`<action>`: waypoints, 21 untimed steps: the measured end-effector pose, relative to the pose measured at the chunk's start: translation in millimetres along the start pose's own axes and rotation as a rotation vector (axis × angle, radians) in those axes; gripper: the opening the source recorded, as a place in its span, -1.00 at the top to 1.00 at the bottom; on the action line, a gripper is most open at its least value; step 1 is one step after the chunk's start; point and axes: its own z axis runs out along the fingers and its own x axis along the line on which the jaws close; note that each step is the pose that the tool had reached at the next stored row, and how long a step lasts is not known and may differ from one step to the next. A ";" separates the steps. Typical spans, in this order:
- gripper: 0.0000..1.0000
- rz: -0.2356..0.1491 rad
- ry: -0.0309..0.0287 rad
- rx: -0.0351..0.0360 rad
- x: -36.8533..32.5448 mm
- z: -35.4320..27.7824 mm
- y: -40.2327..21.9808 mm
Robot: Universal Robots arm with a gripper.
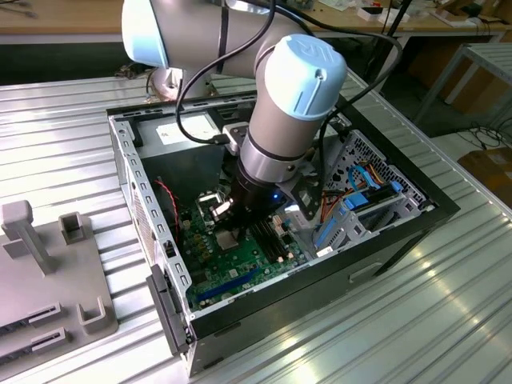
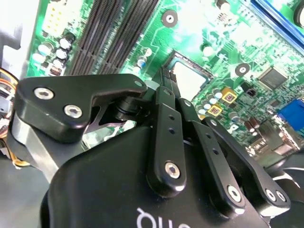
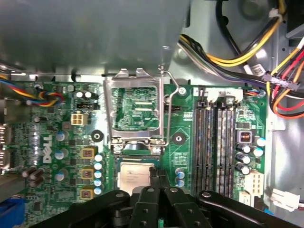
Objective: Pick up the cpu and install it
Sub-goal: 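Place the cpu into insertion slot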
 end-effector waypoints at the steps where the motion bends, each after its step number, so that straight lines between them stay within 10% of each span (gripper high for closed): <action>1: 0.79 0.000 0.0000 0.0000 -0.2 0.5 0.0; 13: 0.79 0.000 0.0000 0.0002 -1.0 3.7 -0.2; 21: 0.79 0.000 0.0008 0.0011 3.8 -9.3 1.0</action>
